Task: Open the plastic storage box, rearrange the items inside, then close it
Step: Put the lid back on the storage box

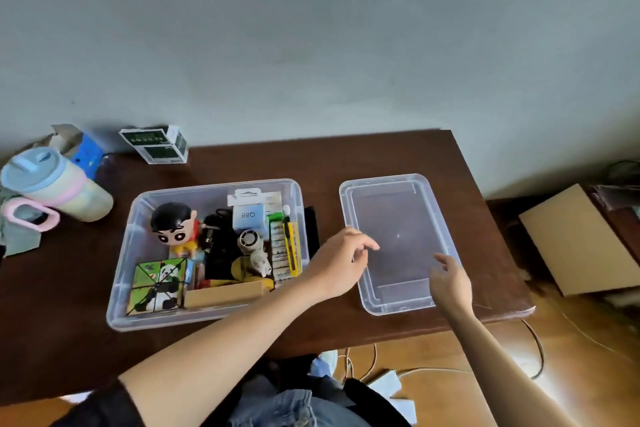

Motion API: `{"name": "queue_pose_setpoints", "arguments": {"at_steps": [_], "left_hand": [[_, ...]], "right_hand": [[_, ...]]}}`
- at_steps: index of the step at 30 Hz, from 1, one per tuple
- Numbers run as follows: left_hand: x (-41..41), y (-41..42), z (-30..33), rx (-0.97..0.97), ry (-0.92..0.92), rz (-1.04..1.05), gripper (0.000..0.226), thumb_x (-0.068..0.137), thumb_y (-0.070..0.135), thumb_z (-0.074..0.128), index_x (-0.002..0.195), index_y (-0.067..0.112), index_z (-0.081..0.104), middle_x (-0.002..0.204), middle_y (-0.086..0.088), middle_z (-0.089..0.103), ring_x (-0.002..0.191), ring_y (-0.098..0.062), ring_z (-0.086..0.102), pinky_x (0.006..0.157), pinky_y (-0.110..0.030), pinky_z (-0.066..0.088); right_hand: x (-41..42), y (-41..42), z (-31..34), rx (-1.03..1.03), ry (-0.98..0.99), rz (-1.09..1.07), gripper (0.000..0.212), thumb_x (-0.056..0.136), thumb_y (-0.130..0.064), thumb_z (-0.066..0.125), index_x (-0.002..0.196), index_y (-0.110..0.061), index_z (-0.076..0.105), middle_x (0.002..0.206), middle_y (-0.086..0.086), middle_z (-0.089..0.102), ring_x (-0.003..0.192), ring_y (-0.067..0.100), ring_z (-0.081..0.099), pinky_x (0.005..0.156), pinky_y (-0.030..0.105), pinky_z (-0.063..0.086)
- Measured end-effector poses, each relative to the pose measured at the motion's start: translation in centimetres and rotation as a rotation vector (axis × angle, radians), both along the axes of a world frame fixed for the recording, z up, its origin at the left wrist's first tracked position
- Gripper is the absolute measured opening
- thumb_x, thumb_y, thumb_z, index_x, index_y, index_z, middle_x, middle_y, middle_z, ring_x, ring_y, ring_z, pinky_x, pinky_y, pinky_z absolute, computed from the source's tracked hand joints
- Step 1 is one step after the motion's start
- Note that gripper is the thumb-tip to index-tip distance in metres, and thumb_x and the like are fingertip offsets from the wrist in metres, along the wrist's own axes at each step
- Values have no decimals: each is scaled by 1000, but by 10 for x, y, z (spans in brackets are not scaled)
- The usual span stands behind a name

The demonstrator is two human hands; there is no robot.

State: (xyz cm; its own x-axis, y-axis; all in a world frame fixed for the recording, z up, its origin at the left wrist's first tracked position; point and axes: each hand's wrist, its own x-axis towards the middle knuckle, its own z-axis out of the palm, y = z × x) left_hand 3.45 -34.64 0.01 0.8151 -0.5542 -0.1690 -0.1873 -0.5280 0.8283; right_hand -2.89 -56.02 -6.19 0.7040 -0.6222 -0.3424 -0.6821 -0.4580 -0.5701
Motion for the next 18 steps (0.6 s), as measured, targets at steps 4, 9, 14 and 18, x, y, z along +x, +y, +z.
{"name": "queue_pose_setpoints", "arguments": {"at_steps": [4, 9, 14, 18], "left_hand": [[-8, -42, -33, 173, 197, 51, 30, 98, 11, 44, 123, 16, 60, 132, -6, 51, 113, -19, 55, 99, -27, 43], [-15, -58, -67, 489, 230, 147, 44, 96, 16, 47, 139, 19, 39, 140, -10, 37, 122, -28, 45, 99, -35, 45], [-17, -67, -86, 546, 344, 215, 55, 96, 15, 48, 145, 22, 26, 140, -14, 33, 119, -31, 48, 90, -32, 46], [-15, -61, -92, 523, 329, 294, 50, 95, 18, 51, 141, 25, 34, 136, -12, 36, 112, -29, 52, 84, -29, 48]], "right_hand": [[-13, -30, -15, -49, 44, -84, 42, 92, -8, 51, 134, -12, 47, 143, 10, 42, 125, 30, 44, 99, 47, 45], [-17, -51, -32, 4, 119, -145, 51, 92, -6, 49, 141, -11, 37, 145, 10, 40, 130, 31, 40, 103, 44, 39], [-14, -55, -40, 103, 151, -208, 43, 95, -14, 48, 137, -9, 42, 130, 11, 55, 112, 30, 56, 88, 38, 48], [-17, -57, -42, 180, 144, -144, 30, 97, -31, 46, 86, -9, 62, 68, 2, 55, 61, 15, 51, 53, 23, 41]]}}
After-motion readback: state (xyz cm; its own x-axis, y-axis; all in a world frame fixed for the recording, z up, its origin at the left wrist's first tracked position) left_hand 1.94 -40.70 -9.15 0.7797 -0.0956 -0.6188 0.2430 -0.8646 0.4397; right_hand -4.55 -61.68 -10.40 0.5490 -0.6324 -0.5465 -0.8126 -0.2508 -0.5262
